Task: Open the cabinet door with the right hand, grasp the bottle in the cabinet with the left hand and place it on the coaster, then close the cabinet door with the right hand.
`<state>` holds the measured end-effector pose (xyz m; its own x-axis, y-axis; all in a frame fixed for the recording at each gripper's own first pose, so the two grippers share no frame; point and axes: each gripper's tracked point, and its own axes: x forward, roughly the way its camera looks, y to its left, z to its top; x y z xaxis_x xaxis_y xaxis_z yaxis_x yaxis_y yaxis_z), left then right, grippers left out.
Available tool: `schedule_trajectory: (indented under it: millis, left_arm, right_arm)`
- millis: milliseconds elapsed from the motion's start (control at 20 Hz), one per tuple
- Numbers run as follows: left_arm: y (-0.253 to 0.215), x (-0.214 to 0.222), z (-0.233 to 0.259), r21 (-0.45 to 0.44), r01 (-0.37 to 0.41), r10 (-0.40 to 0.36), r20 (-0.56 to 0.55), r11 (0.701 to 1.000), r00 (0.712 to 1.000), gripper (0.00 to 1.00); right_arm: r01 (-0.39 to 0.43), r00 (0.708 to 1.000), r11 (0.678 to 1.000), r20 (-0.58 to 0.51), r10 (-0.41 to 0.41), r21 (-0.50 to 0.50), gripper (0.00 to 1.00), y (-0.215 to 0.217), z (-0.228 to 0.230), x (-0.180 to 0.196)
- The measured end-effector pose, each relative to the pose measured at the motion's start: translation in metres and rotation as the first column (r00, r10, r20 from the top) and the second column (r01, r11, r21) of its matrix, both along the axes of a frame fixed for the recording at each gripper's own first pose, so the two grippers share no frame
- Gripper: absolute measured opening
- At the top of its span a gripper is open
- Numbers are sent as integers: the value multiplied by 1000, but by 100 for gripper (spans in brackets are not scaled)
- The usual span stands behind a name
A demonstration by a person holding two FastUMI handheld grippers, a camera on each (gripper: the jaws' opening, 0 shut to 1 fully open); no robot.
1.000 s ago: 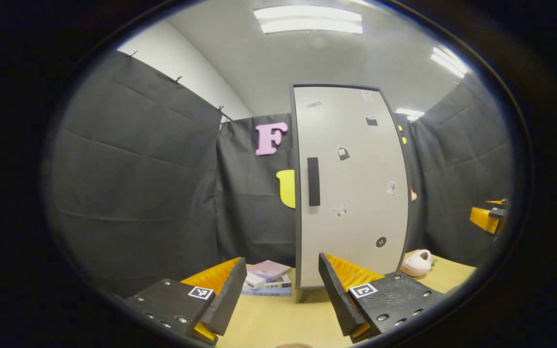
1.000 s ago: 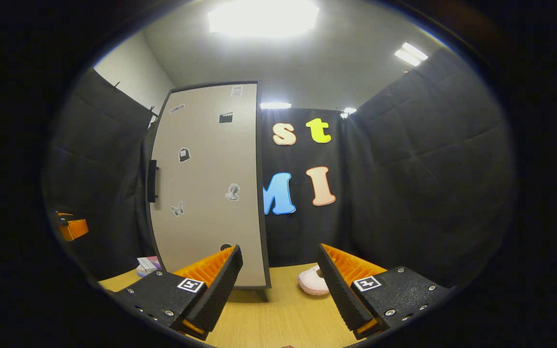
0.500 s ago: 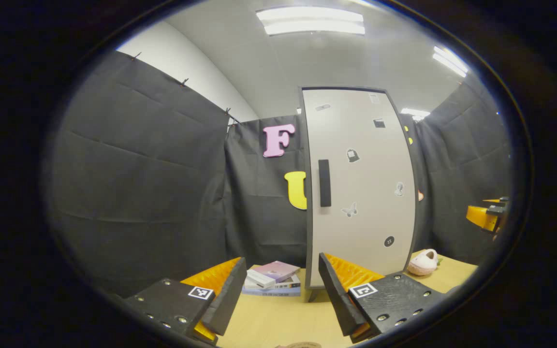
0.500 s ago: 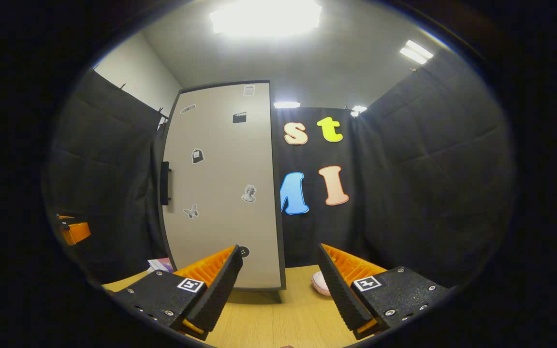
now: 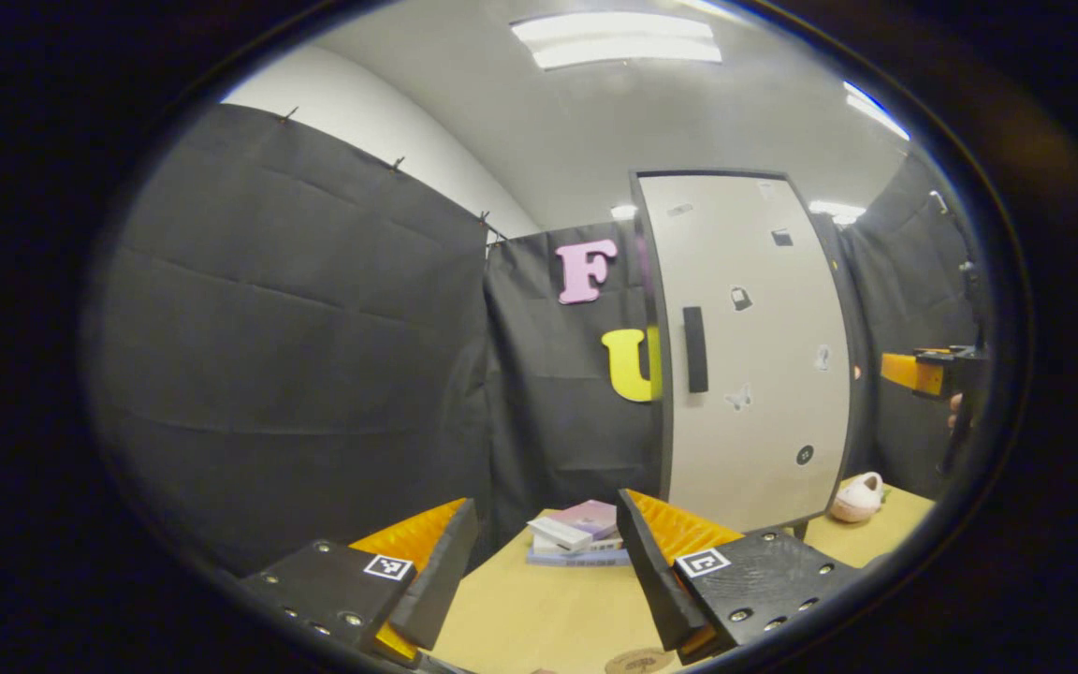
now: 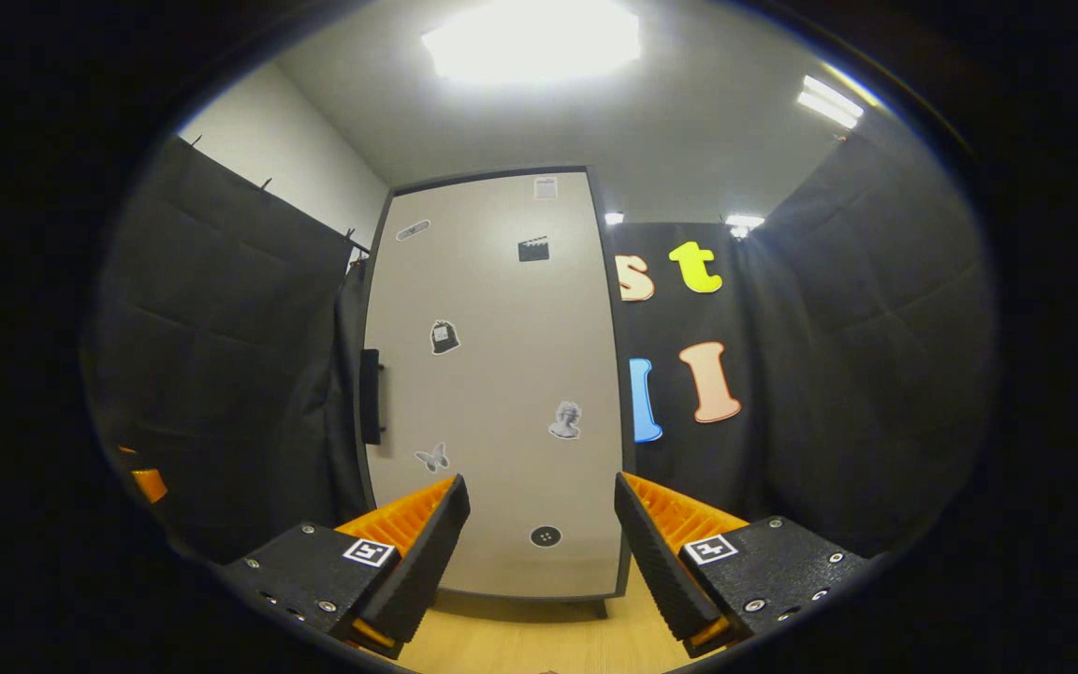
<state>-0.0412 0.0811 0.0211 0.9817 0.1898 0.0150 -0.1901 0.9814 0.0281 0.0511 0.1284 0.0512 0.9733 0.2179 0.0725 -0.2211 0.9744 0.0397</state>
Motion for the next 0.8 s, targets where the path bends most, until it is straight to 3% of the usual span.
schedule_trajectory:
  millis: [150,400,500,550,600,800]
  left_arm:
    - [21,-10,-3,5,-44,44,-8,999,999,86]
    - [57,-28,-8,10,-105,105,-16,994,994,90]
    - [66,-30,-9,12,-121,122,-20,993,992,86]
    - [73,-33,-12,12,-127,127,-24,992,992,90]
    - [78,-35,-14,10,-132,132,-27,991,991,86]
    - [101,-42,-21,7,-156,156,-35,988,987,86]
  right_arm:
    - [-45,999,999,28,45,-2,96,32,16,12]
    - [-100,994,995,39,101,-8,96,85,32,29]
    - [-115,992,993,42,115,-3,96,107,37,37]
    - [-122,992,993,45,122,-5,96,117,40,41]
    - [-127,991,992,47,127,-9,96,127,41,45]
    - [-160,987,987,17,161,-26,96,166,38,66]
